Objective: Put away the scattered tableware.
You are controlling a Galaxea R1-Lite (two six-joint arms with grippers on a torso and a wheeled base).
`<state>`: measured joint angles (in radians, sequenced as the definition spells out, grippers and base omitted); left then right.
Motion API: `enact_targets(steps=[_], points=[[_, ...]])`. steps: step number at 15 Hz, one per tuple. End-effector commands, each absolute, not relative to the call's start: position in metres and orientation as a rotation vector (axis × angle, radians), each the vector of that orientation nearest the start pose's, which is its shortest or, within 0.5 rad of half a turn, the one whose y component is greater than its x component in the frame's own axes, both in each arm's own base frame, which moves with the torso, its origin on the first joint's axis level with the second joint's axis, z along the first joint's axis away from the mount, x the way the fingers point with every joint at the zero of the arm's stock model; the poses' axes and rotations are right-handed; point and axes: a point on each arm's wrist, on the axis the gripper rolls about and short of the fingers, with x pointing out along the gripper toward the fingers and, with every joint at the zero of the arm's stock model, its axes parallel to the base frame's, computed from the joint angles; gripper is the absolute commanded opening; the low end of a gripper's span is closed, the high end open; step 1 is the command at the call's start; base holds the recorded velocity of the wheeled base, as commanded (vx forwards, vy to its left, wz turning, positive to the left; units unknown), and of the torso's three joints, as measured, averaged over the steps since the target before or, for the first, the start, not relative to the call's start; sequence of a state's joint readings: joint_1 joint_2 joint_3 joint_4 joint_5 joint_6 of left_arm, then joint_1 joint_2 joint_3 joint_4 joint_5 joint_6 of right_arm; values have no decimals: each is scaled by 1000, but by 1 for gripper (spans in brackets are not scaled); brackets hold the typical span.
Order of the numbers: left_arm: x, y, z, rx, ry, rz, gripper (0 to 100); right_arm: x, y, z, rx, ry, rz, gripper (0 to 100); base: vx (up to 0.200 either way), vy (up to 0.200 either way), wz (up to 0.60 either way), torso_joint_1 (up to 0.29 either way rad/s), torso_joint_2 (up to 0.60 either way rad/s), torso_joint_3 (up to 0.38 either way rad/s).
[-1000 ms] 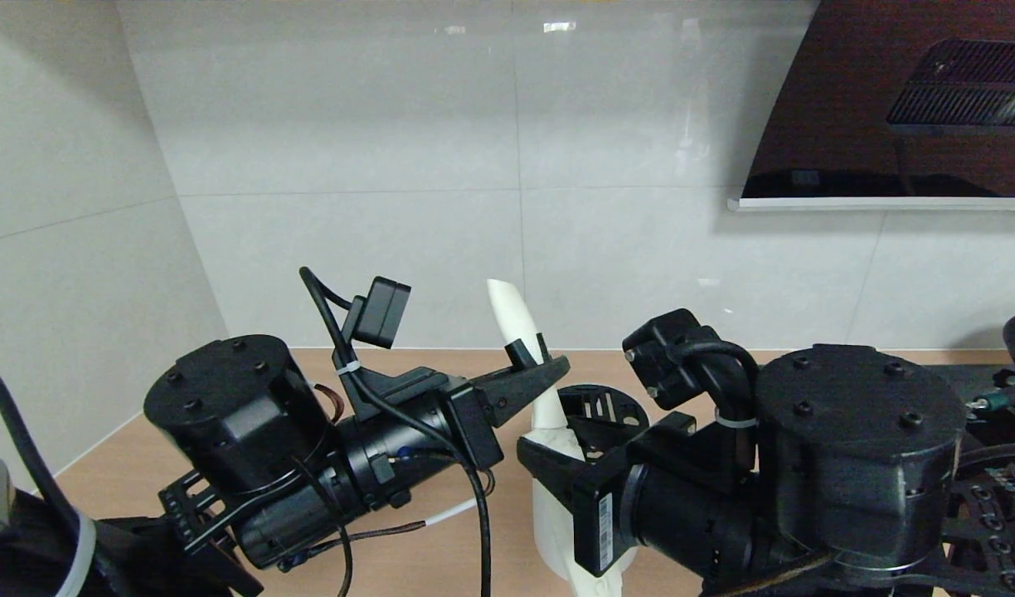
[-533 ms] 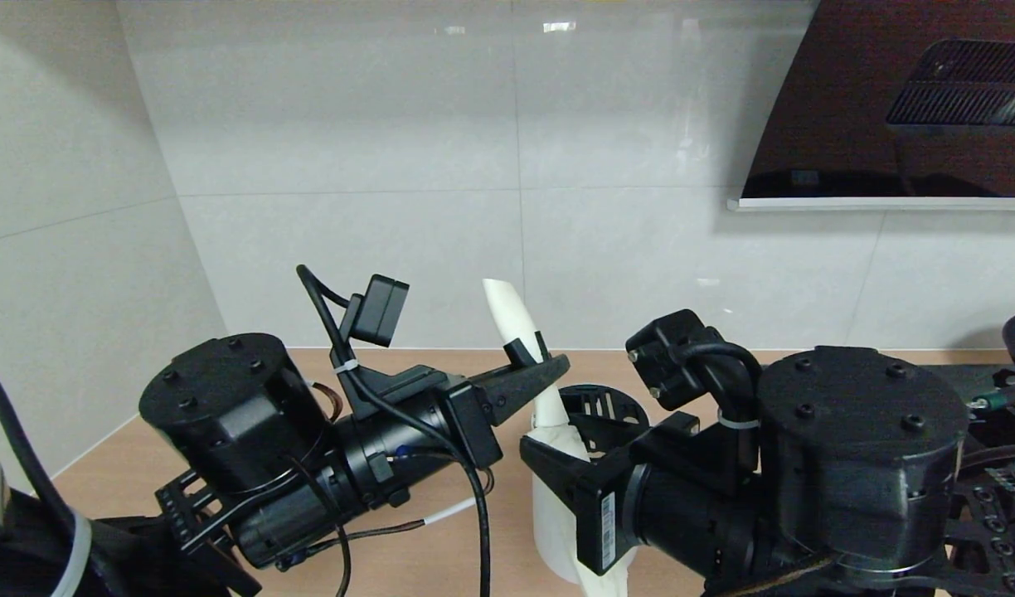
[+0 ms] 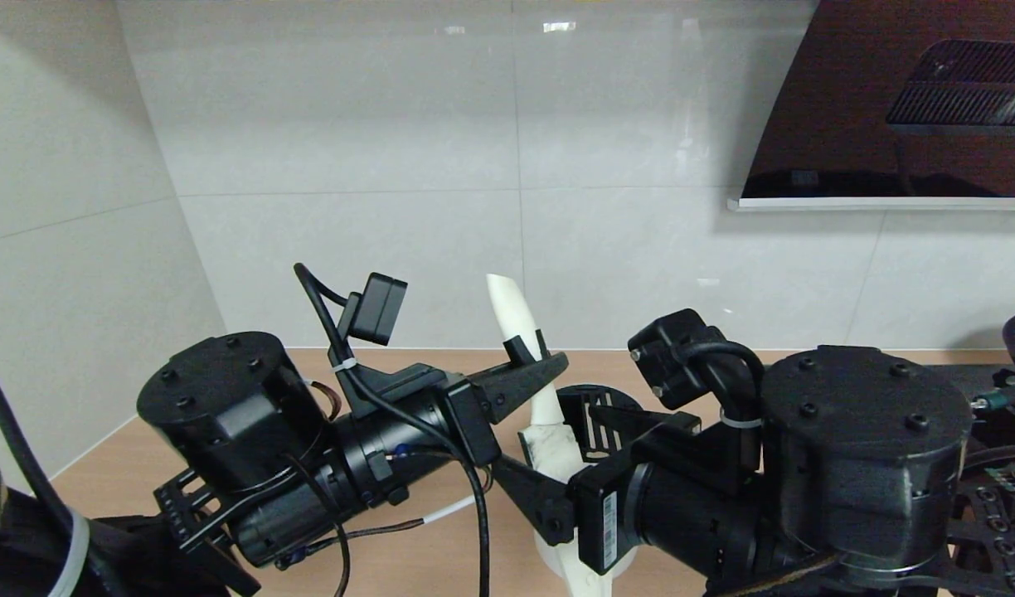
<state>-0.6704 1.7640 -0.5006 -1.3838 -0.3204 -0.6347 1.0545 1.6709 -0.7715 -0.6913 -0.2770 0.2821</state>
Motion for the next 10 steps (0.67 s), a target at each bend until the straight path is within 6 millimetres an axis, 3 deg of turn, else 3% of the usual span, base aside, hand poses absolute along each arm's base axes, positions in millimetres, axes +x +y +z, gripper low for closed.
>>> enact_targets(steps=[1,3,7,10], points=[[217,-181,163,-602,196,-995,0,152,255,189,139,271,743,100,0,0,0,0,0,0],[217,-181,166,-597,181,-999,0,158,246,195,151,248,705,100,0,0,0,0,0,0],[223,-175,182,-587,124,-973,0,173,210,223,212,160,614,100,0,0,0,0,0,0],[241,-169,224,-586,58,-826,0,194,167,249,254,57,483,100,0,0,0,0,0,0]])
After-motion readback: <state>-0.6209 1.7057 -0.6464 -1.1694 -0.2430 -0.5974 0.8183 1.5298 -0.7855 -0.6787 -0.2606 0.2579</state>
